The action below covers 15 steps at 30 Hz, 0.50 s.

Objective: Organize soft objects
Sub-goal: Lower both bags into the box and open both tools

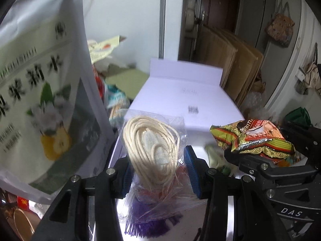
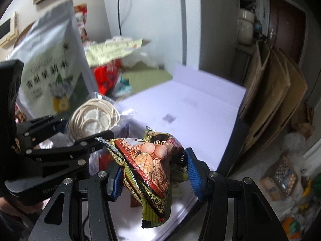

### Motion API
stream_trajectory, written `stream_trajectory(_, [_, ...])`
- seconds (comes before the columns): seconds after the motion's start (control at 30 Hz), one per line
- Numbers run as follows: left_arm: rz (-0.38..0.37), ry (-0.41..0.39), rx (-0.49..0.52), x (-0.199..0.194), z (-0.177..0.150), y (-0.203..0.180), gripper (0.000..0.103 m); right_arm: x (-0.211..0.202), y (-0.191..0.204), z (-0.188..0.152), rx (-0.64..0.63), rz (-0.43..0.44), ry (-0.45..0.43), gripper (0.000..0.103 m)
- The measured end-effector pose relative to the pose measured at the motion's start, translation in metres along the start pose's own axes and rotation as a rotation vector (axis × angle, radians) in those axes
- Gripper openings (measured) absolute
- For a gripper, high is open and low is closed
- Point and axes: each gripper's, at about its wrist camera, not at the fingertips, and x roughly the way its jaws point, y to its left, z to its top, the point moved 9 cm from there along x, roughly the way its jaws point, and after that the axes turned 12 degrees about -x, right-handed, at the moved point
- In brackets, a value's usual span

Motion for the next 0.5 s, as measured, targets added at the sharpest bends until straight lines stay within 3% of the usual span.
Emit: stream_trajectory(0.5, [0.083,0.11,0.026,0.019,-0.036,0.014,0.046,0.028,0.005,-0.022,0.008,0.033,0.099,0.054])
